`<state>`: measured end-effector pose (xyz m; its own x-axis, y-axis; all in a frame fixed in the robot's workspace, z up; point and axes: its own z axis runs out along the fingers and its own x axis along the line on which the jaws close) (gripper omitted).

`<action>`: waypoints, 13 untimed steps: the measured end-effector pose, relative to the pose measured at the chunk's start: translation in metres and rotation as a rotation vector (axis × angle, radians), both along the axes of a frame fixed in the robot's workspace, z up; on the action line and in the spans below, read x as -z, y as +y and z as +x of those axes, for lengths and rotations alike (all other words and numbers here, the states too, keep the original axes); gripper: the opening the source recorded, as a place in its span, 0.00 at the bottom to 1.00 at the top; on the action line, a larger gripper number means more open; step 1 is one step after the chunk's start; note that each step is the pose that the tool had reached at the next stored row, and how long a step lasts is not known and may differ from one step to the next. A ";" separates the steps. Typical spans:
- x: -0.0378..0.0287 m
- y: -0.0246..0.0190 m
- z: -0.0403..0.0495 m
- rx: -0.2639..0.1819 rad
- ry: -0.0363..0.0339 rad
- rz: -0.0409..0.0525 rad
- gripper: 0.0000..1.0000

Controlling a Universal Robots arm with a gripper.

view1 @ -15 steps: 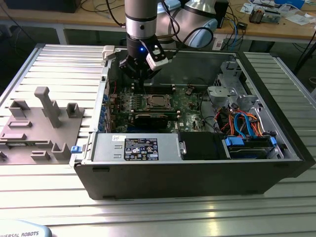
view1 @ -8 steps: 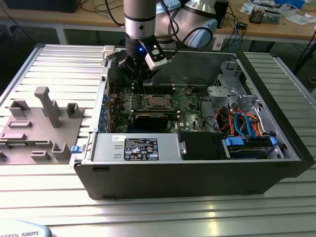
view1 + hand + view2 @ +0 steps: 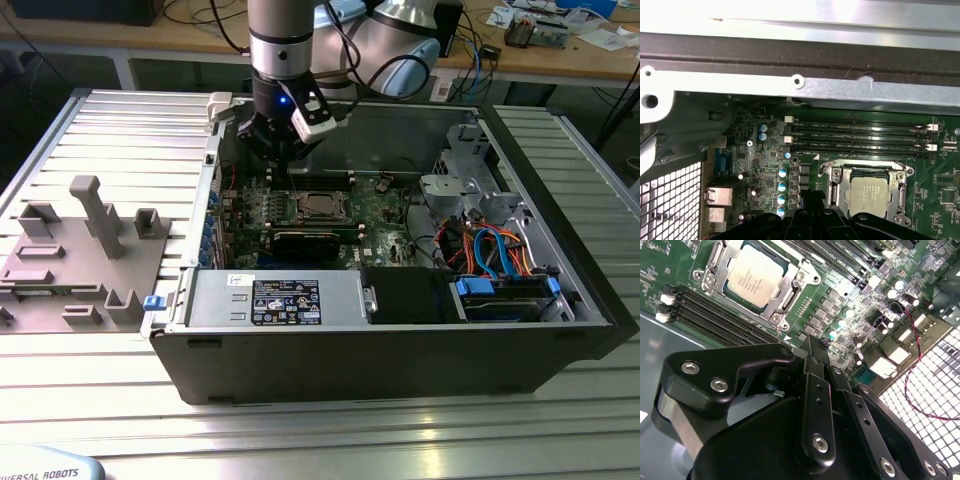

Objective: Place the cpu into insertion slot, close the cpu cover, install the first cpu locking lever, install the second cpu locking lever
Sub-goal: 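Install the first cpu locking lever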

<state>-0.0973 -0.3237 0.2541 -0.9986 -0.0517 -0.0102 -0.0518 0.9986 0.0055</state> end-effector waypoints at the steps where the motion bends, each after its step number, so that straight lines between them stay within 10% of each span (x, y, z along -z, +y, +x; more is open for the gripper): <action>1: 0.0000 0.0002 -0.0001 0.000 0.0001 0.0004 0.11; 13: -0.0010 0.0081 -0.0055 0.000 -0.0004 0.0089 0.11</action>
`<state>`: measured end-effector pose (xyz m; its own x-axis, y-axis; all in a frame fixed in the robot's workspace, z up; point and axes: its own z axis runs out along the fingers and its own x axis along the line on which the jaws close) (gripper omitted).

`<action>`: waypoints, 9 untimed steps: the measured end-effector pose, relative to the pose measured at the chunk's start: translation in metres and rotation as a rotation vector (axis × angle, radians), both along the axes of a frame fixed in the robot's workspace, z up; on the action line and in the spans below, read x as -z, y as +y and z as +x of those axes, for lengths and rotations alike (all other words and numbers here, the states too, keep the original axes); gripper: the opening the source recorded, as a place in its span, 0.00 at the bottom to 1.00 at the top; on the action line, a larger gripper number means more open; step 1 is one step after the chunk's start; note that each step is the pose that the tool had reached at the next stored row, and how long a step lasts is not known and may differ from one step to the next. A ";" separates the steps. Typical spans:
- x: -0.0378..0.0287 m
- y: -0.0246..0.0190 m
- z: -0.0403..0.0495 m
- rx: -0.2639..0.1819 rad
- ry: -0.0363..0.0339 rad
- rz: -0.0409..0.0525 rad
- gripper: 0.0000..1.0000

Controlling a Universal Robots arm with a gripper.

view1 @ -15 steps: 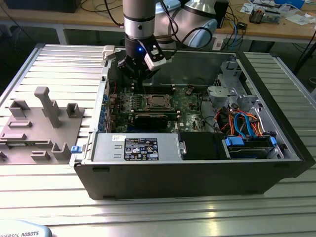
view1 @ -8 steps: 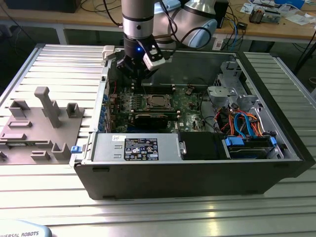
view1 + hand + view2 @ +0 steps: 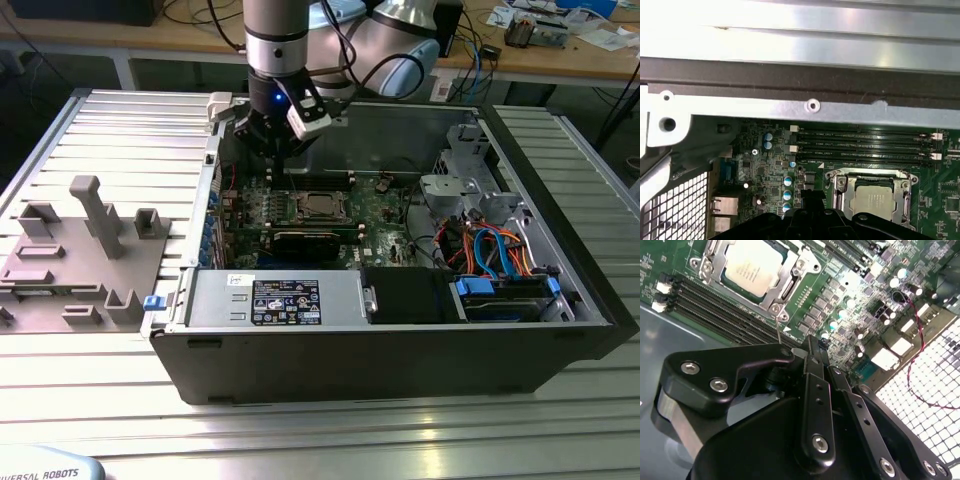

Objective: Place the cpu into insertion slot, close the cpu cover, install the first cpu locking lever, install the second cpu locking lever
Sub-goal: 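Install the first cpu locking lever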

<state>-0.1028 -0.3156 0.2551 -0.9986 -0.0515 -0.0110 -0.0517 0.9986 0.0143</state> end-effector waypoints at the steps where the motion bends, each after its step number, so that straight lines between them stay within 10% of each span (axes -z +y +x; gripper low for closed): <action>1: -0.0008 0.0010 -0.0001 0.000 0.0000 0.0000 0.11; 9: -0.0025 0.0069 -0.0003 0.000 -0.0001 0.0303 0.11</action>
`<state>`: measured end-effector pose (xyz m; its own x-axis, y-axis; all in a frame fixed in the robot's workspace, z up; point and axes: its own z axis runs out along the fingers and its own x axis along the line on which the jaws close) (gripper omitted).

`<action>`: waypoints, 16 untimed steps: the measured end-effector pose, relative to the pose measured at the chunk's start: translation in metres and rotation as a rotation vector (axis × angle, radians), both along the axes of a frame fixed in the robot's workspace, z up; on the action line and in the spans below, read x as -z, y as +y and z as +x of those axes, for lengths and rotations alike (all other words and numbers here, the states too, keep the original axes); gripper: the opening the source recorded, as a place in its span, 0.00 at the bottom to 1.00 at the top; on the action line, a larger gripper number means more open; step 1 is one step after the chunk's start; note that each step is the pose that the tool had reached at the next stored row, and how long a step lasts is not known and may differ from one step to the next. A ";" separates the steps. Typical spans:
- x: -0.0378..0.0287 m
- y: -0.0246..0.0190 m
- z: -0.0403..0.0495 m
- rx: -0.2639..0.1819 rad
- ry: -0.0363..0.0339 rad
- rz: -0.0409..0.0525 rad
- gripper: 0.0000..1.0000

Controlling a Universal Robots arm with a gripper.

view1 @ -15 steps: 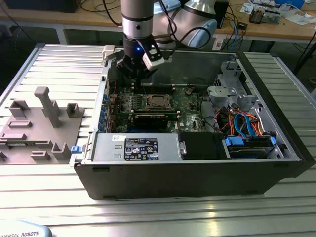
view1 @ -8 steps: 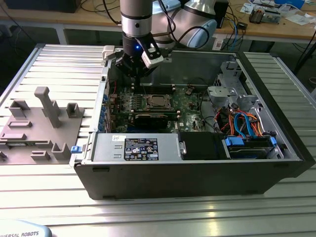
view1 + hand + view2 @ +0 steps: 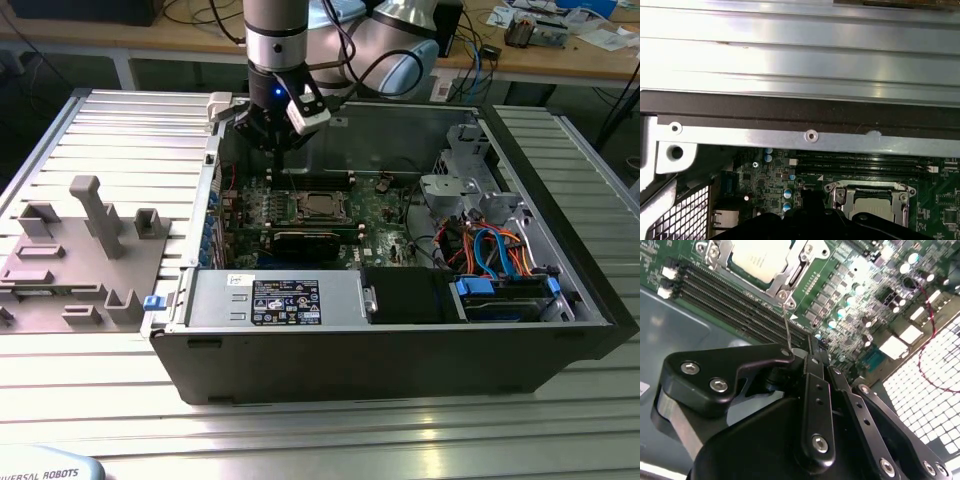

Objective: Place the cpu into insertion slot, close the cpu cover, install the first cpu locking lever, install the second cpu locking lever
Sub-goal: 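Install the first cpu locking lever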

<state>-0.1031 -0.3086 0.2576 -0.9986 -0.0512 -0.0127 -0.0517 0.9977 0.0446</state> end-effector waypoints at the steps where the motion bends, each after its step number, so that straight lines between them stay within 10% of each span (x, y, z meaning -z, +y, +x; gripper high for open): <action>1: 0.0000 0.0000 0.0000 0.000 -0.0001 0.0001 0.11; 16: 0.0001 0.0000 0.0088 0.000 0.0009 0.0001 0.11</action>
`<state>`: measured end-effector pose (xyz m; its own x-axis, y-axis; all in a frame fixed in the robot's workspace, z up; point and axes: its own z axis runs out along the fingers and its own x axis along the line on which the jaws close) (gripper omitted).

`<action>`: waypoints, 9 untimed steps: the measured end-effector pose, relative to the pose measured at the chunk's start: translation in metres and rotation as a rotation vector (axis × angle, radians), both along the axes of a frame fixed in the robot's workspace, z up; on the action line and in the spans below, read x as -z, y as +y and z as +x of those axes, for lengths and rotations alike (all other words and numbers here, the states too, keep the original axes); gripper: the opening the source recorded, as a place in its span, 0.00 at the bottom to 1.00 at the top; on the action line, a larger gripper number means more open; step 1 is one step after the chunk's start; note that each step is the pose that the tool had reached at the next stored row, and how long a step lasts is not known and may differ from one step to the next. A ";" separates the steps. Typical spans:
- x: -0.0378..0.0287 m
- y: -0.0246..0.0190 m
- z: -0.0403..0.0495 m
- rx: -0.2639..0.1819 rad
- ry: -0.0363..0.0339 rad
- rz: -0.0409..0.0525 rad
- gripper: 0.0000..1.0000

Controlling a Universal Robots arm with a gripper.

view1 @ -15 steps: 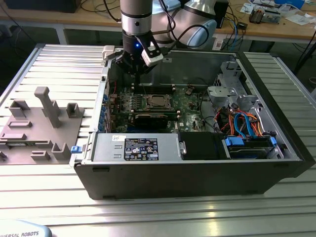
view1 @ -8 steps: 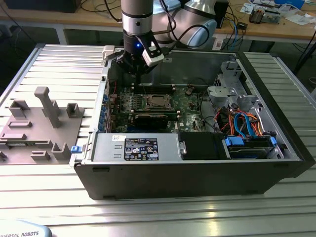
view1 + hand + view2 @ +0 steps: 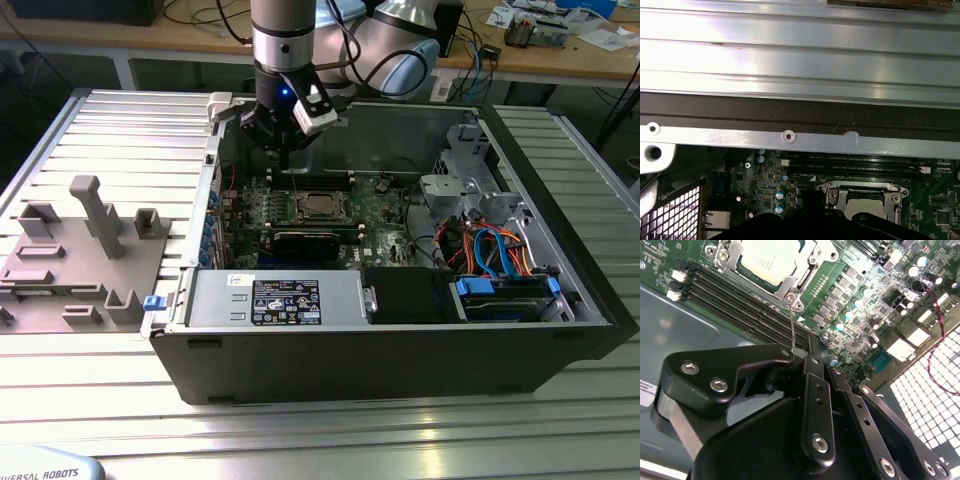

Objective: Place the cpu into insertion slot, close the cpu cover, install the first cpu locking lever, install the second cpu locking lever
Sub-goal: 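Install the first cpu locking lever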

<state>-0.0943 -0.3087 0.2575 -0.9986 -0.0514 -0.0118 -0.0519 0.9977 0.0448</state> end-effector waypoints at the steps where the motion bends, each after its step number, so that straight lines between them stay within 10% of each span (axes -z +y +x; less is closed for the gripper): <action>1: 0.0000 0.0000 0.0003 0.000 0.0001 0.0000 0.11; 9: 0.0000 0.0000 0.0022 0.000 0.0001 0.0000 0.11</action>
<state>-0.0921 -0.3086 0.2575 -0.9986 -0.0513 -0.0117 -0.0517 0.9977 0.0448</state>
